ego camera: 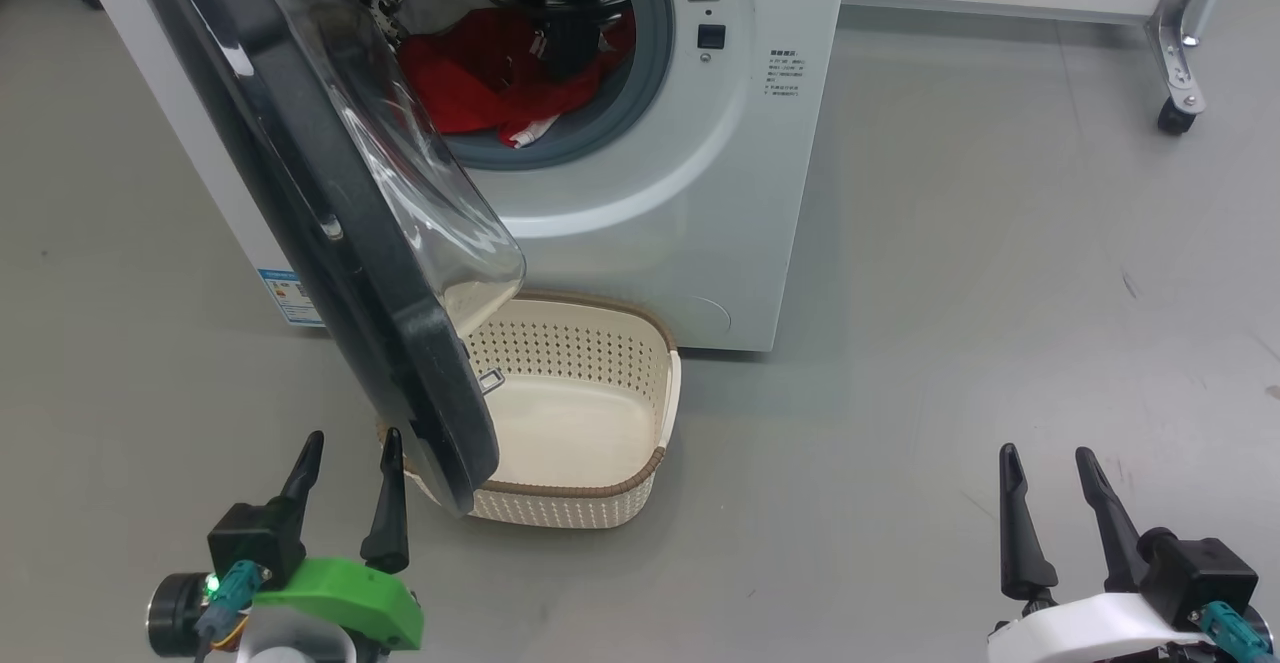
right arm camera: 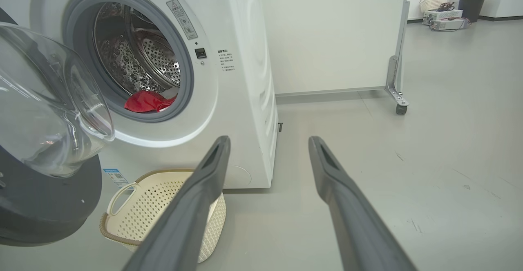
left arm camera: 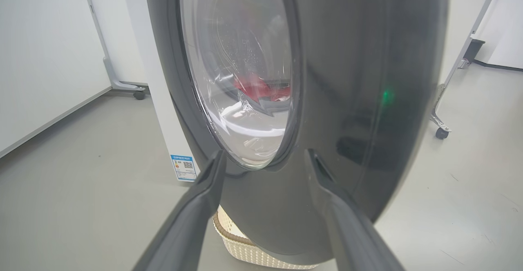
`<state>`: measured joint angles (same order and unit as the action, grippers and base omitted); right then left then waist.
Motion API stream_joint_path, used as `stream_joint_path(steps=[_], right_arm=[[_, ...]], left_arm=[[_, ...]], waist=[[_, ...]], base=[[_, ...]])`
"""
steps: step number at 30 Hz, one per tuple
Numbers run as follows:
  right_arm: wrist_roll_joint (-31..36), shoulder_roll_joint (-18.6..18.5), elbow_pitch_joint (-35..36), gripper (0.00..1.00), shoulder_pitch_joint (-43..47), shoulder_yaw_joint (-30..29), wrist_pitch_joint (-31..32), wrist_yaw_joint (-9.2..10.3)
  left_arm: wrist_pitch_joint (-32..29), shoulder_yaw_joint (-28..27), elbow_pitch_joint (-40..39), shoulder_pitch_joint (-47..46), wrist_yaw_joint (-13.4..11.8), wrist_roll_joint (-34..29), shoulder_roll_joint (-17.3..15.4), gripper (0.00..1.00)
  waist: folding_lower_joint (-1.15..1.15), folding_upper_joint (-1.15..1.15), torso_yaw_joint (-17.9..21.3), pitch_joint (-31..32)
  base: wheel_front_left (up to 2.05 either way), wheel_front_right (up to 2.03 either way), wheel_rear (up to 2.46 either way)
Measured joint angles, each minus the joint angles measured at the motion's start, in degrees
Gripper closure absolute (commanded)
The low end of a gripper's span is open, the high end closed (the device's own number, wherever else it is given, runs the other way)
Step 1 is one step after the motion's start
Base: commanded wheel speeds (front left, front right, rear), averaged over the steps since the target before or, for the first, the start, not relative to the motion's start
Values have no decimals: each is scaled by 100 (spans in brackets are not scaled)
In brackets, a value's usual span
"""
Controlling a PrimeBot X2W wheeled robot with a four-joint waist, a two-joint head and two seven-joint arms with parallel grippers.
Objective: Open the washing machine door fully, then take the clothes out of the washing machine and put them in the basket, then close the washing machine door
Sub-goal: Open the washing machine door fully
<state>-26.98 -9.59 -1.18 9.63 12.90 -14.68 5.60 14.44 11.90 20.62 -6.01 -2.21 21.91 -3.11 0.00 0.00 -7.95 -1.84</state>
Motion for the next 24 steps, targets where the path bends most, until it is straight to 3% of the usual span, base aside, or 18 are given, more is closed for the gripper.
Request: stream_joint_path(steps=[6, 7, 8, 9, 24], right_arm=[[44, 33, 0, 0, 9, -32, 0, -25], [52, 40, 0, 0, 14, -38, 0, -31], [62, 44, 0, 0, 23, -45, 0, -44], [77, 49, 0, 0, 28, -51, 0, -44], [158, 79, -7, 0, 30, -123, 0, -100]], left_arm=[[0, -9, 7, 7, 9, -32, 3, 0], [0, -9, 16, 8, 33, -32, 3, 38], [0, -5, 23, 9, 48, -32, 3, 86], [0, 3, 29, 9, 52, -34, 3, 100], [0, -185, -203, 6, 92, -92, 5, 100]], waist=[[0, 0, 2, 7], [0, 0, 3, 7], [0, 0, 3, 7], [0, 0, 3, 7], [0, 0, -26, -7]], base=[[0, 0, 0], [0, 0, 0], [0, 0, 0], [0, 0, 0], [0, 0, 0]])
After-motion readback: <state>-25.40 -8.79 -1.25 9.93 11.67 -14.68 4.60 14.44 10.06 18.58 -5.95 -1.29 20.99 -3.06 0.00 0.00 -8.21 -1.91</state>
